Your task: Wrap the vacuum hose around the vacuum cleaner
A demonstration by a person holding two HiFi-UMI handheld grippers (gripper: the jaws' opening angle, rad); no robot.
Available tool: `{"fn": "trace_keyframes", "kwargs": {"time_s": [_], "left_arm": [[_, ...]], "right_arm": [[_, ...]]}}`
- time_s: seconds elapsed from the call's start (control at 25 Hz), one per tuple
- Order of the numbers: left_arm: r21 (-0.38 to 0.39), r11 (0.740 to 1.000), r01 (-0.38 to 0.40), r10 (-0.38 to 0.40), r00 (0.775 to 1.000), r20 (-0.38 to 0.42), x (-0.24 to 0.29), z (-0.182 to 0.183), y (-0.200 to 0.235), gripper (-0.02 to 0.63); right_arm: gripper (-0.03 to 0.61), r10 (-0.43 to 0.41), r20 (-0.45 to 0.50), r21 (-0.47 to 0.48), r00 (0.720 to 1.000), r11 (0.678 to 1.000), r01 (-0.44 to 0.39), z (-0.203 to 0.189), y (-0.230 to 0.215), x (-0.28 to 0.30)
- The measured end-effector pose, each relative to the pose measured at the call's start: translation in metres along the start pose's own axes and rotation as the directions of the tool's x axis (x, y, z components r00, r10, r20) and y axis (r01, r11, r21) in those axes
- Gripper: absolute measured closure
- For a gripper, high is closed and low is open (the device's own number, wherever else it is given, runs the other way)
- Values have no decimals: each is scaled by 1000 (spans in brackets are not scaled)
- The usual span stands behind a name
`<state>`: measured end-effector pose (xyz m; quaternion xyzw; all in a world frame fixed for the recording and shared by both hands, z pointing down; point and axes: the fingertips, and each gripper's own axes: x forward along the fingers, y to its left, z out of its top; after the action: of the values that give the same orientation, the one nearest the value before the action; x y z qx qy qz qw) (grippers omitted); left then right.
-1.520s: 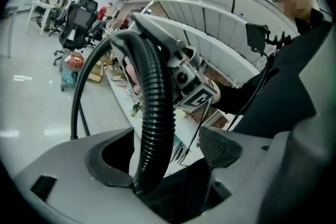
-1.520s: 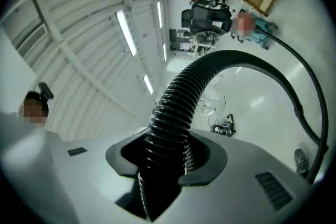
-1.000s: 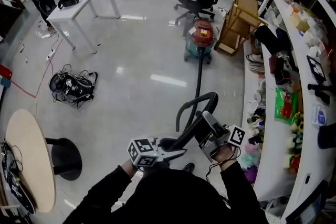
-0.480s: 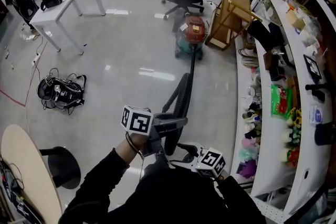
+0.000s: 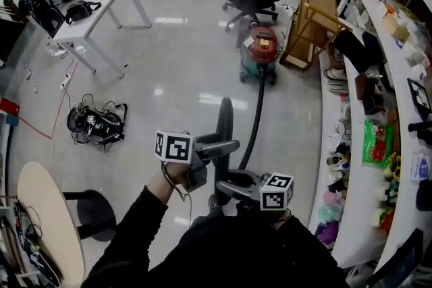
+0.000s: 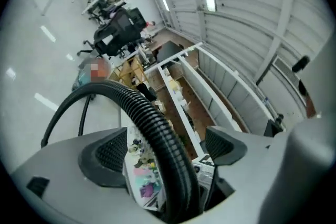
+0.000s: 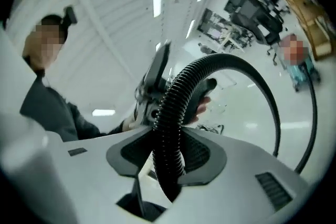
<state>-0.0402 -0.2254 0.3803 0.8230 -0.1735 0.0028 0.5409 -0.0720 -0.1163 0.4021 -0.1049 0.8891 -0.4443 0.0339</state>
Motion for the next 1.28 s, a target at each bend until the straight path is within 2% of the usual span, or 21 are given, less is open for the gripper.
{"fn": "trace_keyframes", "kwargs": {"time_s": [0.12,0.16,0.2,0.28,0.36,0.44,0.56,0.64,0.72,0.8,0.84,0.92,1.04,1.12,1.16,1.28], "left_arm": [[-204,979,31,6,984,177,-14,12,15,161],[-221,975,18,30,977,211,-18,8,17,163],[-195,981,-16,58,976,212,-21,-1,18,163],[-35,995,-91,95,986,140,-13,-26,9,163],[168,976,-135,132,991,30,11,-56,-2,163],[336,927,-164,190,981,-47,45,-82,-4,163],[506,840,-195,272,959,-81,96,-98,4,163],[583,780,-228,340,936,-88,123,-98,21,163],[613,743,-269,393,917,-74,138,-87,43,163],[609,737,-293,410,910,-58,139,-73,61,182],[609,737,-293,403,914,-49,137,-66,66,296],[626,738,-254,361,931,-48,136,-53,66,425],[669,726,-159,283,956,-80,135,-30,56,443],[684,722,-108,249,962,-112,125,-5,51,445],[677,731,-85,232,964,-129,117,11,49,445],[599,801,-7,150,970,-190,96,70,50,443]], "right_arm": [[413,40,143,224,989,972,-72,51,-31,-27],[413,44,172,268,984,959,-90,66,-42,-38],[413,47,203,300,978,948,-108,81,-52,-48],[413,42,280,344,959,928,-142,111,-72,-67],[414,10,363,391,932,906,-162,139,-93,-84],[414,-29,430,432,902,884,-177,162,-110,-98],[414,-63,501,469,863,858,-209,192,-124,-109],[414,-85,534,488,841,843,-224,209,-129,-114],[414,-106,550,506,828,832,-229,220,-137,-116],[414,-121,557,515,822,826,-228,228,-146,-116],[414,-127,564,517,816,825,-230,232,-151,-117],[414,-138,591,517,795,821,-242,241,-161,-121],[414,-151,638,497,755,830,-253,260,-173,-130],[414,-166,645,467,746,858,-213,270,-179,-131],[410,-180,634,454,752,874,-174,272,-181,-129],[393,-245,559,446,792,894,-38,261,-198,-117]]}}
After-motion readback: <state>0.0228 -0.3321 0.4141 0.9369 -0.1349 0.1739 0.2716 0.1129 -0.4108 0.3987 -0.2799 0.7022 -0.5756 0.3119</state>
